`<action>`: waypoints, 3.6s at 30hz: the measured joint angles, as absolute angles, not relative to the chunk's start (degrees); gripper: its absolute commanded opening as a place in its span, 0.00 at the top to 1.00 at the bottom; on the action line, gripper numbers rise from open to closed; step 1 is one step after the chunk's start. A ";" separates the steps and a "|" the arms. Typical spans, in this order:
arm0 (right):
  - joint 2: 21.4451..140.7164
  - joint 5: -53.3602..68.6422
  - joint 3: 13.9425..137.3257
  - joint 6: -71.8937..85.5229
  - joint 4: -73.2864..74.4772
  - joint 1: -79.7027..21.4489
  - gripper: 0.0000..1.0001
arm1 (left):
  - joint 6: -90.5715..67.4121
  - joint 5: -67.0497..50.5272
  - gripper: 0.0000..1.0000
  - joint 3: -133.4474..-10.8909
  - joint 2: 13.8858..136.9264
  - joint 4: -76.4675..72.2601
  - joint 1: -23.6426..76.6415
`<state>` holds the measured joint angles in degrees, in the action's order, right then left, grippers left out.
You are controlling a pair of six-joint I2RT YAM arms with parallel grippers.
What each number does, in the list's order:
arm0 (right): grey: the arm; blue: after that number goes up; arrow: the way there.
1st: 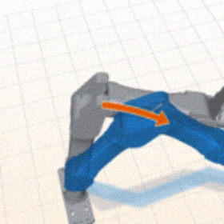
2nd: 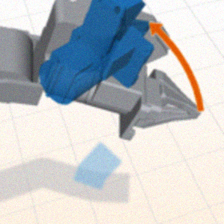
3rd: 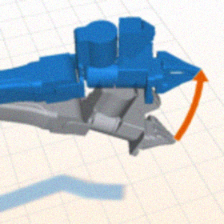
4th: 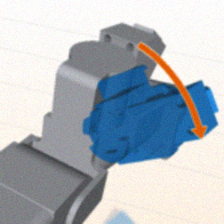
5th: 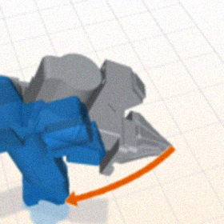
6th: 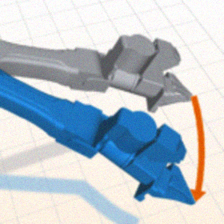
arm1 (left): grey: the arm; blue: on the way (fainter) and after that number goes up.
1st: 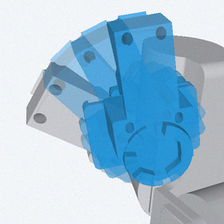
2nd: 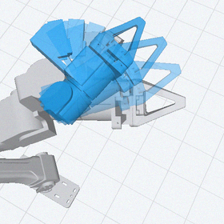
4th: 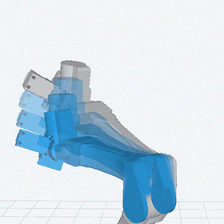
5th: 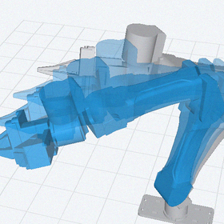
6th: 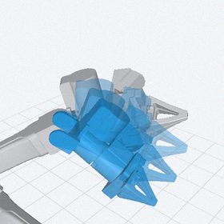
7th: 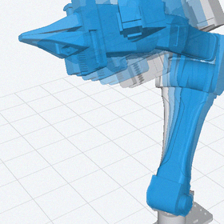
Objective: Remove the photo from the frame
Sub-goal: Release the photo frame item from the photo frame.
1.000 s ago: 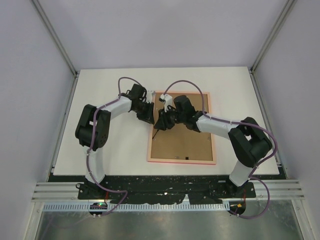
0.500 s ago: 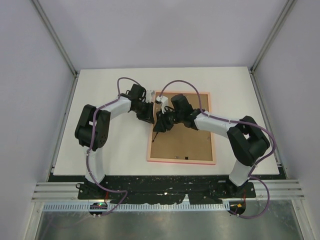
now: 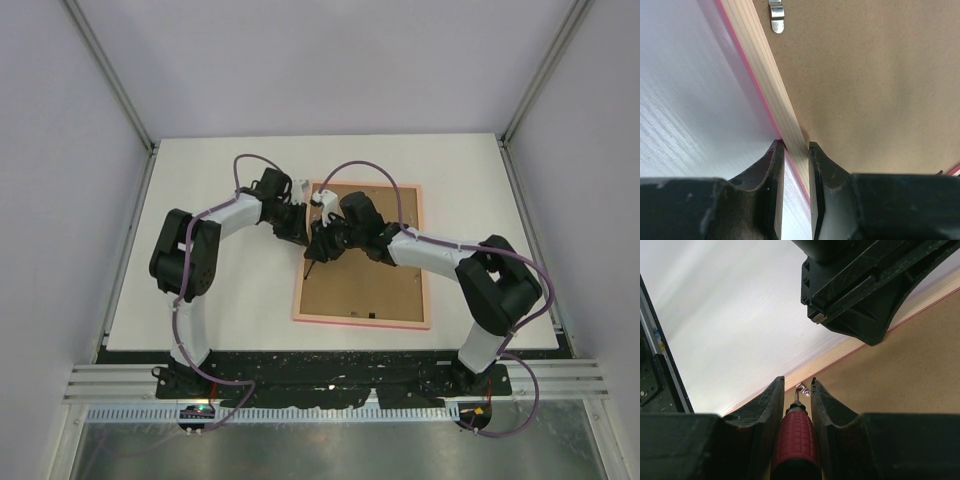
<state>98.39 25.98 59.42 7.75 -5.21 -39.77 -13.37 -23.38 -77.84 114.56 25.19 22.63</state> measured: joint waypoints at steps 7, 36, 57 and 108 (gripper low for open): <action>98.39 22.57 59.79 8.19 -5.67 -40.88 0.92 | -13.39 -23.40 0.87 -77.76 114.56 24.95 22.57; 99.31 24.29 58.59 14.98 -8.93 -36.71 0.92 | -13.41 -23.40 0.88 -77.67 114.56 24.58 22.48; 102.19 29.32 63.70 9.50 -4.01 -38.22 0.92 | -13.82 -23.59 0.89 -77.54 114.56 24.38 22.48; 98.48 33.91 77.67 -15.51 31.97 -29.28 0.92 | -16.16 -23.42 0.98 -75.88 113.67 23.35 21.82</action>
<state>98.48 33.91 77.67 -15.51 31.97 -29.28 -16.16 -23.42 -75.88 113.67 23.35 21.82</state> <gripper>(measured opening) 0.315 0.238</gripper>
